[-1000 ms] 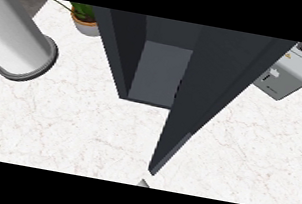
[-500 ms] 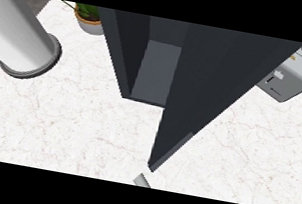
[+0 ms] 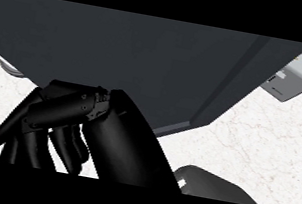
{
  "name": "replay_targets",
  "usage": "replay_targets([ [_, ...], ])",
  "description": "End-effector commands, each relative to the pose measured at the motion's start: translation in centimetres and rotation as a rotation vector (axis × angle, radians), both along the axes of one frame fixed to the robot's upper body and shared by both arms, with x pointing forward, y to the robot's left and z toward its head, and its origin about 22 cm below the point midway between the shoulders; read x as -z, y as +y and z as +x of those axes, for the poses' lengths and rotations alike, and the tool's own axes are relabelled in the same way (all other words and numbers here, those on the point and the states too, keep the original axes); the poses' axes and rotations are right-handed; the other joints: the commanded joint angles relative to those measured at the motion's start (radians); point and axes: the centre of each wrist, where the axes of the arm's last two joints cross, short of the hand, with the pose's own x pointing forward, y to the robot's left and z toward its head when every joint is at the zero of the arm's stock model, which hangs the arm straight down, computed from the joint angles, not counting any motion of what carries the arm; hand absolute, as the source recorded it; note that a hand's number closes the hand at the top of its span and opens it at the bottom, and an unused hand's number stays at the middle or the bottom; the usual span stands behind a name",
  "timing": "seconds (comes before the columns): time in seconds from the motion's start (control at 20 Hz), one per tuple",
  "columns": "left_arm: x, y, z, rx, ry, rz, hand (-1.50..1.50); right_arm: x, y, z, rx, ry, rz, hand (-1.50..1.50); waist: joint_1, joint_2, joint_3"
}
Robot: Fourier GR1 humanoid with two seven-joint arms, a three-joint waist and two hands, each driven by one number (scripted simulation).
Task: Pick up the wine, place it into the cabinet and close the cabinet
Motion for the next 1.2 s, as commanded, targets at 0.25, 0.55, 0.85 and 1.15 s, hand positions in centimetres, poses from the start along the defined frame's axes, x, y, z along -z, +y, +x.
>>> replay_targets([
  [0.25, 1.6, 1.3, -1.9, -0.013, -0.039, -0.011, -1.50, -2.7, 1.8, 9.0, -0.051, 0.027, -0.020, 1.50, -0.011, 0.003, 0.002],
  [0.55, -1.2, 1.9, 0.5, 0.018, -0.044, -0.002, -1.50, -2.6, 3.5, 10.2, -0.393, 0.189, -0.246, 1.50, -0.002, 0.013, 0.002],
  [0.85, -1.3, 3.3, -0.3, 0.010, -0.038, -0.007, -1.50, -0.6, 3.8, 12.9, -0.614, 0.304, -0.435, 1.50, -0.008, 0.006, 0.003],
  [1.15, -0.8, 2.8, -0.6, 0.021, -0.043, -0.028, -1.50, 2.6, 3.2, 16.2, -0.640, 0.410, -0.403, 1.50, -0.016, 0.006, 0.003],
])
